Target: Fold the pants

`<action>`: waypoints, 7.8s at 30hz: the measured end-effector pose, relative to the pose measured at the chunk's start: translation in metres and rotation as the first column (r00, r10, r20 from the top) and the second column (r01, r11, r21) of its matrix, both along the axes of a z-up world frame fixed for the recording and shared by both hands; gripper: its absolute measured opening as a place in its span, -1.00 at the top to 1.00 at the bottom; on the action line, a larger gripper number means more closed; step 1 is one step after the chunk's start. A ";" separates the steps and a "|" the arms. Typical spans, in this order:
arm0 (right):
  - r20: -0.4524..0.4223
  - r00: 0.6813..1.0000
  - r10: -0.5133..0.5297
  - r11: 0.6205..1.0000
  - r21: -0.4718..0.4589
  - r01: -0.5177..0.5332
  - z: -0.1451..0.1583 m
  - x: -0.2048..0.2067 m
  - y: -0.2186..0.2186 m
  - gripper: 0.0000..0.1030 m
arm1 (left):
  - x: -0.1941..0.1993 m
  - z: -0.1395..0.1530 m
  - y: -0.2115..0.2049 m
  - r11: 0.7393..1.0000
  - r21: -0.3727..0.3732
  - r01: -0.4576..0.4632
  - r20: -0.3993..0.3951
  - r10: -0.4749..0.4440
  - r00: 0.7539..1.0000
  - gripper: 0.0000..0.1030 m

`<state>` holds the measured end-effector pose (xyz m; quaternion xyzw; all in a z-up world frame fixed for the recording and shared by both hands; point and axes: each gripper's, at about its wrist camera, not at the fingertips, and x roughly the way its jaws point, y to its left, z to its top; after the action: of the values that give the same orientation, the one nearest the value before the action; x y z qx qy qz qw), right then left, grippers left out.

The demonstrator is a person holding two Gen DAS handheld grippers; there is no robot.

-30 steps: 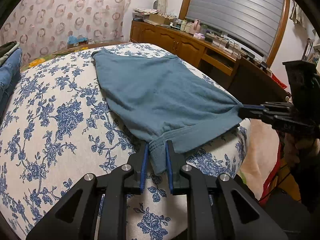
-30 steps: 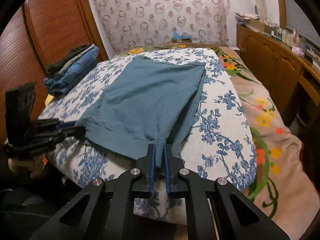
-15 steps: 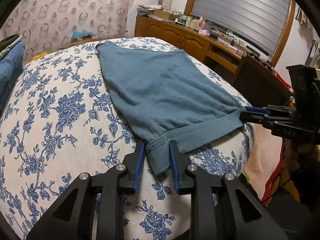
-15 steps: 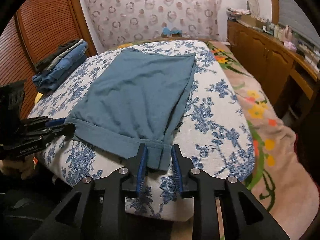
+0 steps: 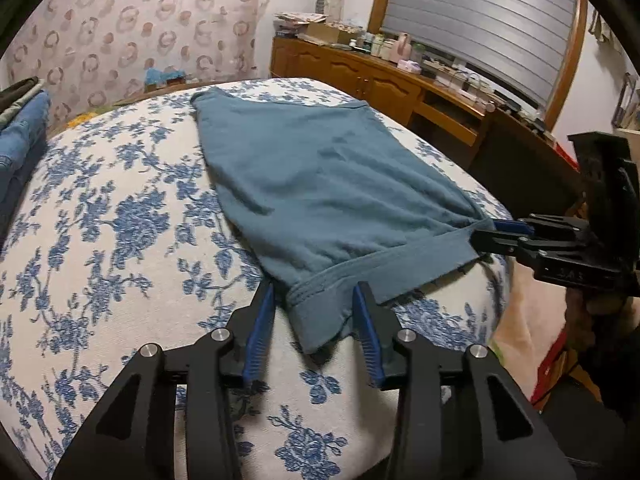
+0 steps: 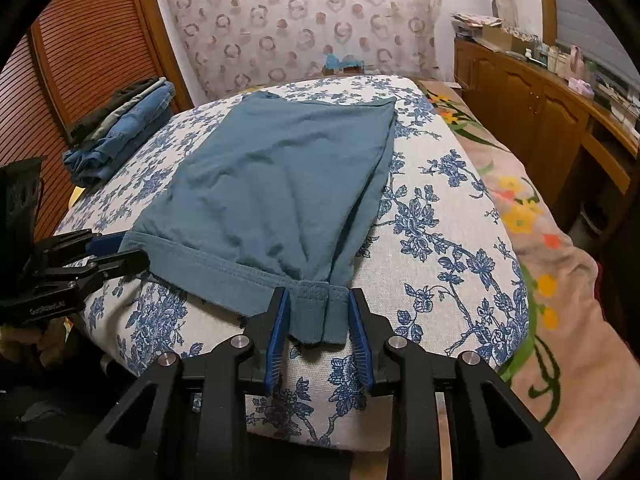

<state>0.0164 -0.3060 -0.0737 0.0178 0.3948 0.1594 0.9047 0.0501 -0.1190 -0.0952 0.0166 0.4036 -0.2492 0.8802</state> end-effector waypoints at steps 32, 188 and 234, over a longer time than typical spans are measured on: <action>0.261 0.957 0.124 0.991 0.024 -0.135 0.101 -0.006 0.007 0.72 | 0.000 0.125 0.026 0.998 -0.054 0.035 0.275 -0.019 0.961 0.79; 0.088 0.944 0.317 0.945 0.059 -0.323 0.083 0.071 0.102 0.67 | -0.012 0.057 0.133 0.973 -0.148 -0.178 0.130 0.198 0.972 0.78; 0.152 0.931 0.331 0.940 0.030 -0.339 0.100 0.085 0.113 0.68 | 0.014 0.068 0.137 0.971 -0.152 -0.186 0.158 0.210 0.965 0.78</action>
<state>0.1013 -0.1927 0.0260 -0.0360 0.3210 0.3232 0.8895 0.0642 0.0185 -0.0276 -0.0624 0.3075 -0.1842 0.9315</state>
